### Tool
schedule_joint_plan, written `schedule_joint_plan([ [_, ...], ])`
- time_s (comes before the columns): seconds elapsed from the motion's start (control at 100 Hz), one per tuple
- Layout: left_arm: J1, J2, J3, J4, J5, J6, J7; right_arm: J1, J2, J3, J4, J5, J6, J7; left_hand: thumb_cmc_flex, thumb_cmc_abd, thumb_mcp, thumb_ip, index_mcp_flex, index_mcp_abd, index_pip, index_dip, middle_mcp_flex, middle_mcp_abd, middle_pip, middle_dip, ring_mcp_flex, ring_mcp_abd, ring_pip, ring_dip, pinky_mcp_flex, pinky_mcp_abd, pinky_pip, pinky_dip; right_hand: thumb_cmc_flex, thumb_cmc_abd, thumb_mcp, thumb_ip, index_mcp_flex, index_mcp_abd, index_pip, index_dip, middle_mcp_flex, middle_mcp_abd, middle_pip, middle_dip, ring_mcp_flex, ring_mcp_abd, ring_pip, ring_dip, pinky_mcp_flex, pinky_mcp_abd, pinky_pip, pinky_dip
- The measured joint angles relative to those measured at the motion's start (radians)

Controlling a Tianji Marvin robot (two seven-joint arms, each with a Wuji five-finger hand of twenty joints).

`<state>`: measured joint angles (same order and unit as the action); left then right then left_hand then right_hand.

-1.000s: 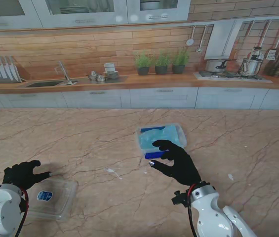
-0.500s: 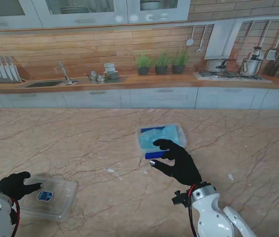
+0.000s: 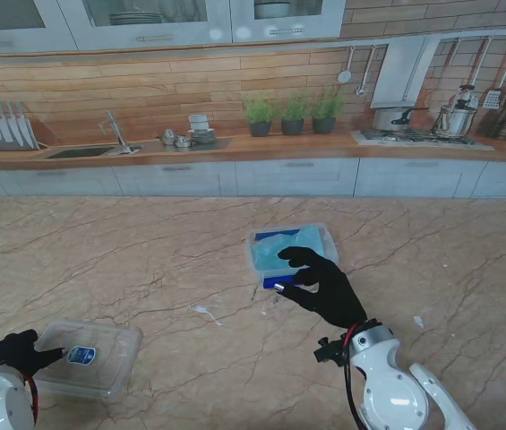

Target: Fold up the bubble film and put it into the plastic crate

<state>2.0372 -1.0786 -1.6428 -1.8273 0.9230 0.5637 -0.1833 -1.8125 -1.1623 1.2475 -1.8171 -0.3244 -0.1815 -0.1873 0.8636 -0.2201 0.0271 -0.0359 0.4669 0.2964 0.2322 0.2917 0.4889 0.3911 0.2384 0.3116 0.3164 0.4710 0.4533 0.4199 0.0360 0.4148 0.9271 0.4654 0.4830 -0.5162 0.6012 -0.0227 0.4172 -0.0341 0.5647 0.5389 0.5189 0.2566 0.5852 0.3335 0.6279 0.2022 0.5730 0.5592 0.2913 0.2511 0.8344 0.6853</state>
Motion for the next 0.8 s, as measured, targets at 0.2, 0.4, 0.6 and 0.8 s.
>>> schedule_joint_plan([
  [0.2,-0.029,0.008,0.013,0.032,-0.056,0.025,-0.005,0.003,0.0,-0.001,0.007,-0.01,-0.003,-0.014,0.0,0.0,-0.006,0.0,0.029,0.039,0.002,-0.006,0.041,0.037,0.009,-0.005,0.062,-0.021,0.038,0.011,0.043,-0.004,0.047,0.029,0.0,0.0,0.0,0.0,0.015,0.0,0.001,0.0,0.0,0.0,0.0,0.0,0.0,0.0,0.001,0.001,0.0,0.0,0.0,0.0],
  [0.4,-0.073,0.026,0.041,0.05,-0.036,0.041,-0.048,0.006,-0.001,-0.004,0.011,-0.014,-0.002,-0.022,0.0,0.02,-0.01,0.0,0.032,0.107,0.028,-0.004,0.081,0.087,0.006,-0.006,0.105,-0.009,0.093,0.025,0.088,-0.008,0.137,0.084,0.0,0.0,0.0,0.0,0.03,0.0,0.001,0.0,0.013,0.0,0.0,0.001,0.0,0.0,0.012,0.003,0.0,0.0,0.0,0.001],
  [0.6,-0.107,0.056,0.064,0.037,0.067,0.021,-0.197,0.007,-0.002,-0.006,0.012,-0.013,0.002,-0.025,0.008,0.028,-0.006,0.003,0.029,0.153,0.14,0.088,0.183,0.104,0.088,0.101,0.222,-0.008,0.295,0.147,0.155,-0.006,0.297,0.201,0.0,0.0,0.0,0.0,0.031,0.0,0.001,0.0,0.013,0.0,0.0,0.001,0.001,0.0,0.013,0.003,0.0,0.0,0.0,0.001],
  [0.8,-0.135,0.071,0.111,0.03,0.077,0.003,-0.234,0.009,-0.002,-0.01,0.011,-0.007,0.012,-0.025,0.008,0.024,0.0,-0.003,0.035,0.231,0.364,0.261,0.29,0.091,0.306,0.264,0.279,0.006,0.413,0.258,0.209,0.016,0.33,0.237,0.0,0.0,0.0,0.0,0.031,0.0,0.001,0.0,0.013,0.0,0.0,0.001,0.001,0.0,0.013,0.003,0.0,0.0,0.0,0.001],
])
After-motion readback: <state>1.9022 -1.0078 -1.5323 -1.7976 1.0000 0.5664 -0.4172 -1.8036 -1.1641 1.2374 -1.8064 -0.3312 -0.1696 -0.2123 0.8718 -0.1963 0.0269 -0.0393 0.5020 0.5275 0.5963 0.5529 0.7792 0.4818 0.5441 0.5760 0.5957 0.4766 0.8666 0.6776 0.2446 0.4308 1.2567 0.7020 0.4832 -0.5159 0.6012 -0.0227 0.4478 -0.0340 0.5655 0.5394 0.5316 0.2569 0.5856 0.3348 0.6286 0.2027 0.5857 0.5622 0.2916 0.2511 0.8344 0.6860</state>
